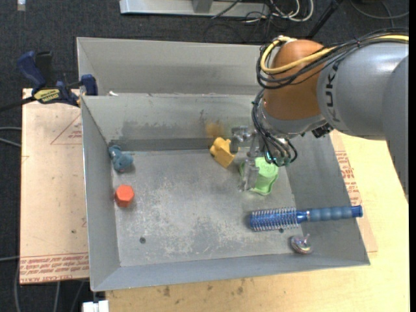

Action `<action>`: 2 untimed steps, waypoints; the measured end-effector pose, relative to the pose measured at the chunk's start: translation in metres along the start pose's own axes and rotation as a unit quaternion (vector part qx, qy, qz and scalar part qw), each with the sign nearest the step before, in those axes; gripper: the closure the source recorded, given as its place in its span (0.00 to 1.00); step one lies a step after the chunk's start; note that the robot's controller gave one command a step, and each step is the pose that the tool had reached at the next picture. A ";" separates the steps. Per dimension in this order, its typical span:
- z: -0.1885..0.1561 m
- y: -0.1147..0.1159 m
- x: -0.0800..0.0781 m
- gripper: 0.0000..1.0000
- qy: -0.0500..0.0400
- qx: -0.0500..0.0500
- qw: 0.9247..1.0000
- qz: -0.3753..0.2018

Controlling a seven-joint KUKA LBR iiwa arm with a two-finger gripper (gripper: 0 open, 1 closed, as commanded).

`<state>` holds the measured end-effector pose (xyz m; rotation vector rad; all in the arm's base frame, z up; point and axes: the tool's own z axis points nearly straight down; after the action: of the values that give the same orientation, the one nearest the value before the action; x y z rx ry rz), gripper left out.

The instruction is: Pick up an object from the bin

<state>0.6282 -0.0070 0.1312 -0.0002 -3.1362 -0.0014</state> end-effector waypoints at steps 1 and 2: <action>-0.117 -0.010 0.049 0.00 -0.008 0.000 0.999 0.040; -0.034 -0.048 0.095 0.00 0.002 0.001 1.000 0.026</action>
Offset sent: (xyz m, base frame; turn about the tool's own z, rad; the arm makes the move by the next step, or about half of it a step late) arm -0.0500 -0.0106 0.1119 0.0817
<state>0.5329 -0.0553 0.1658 -0.0818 -3.1309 0.0005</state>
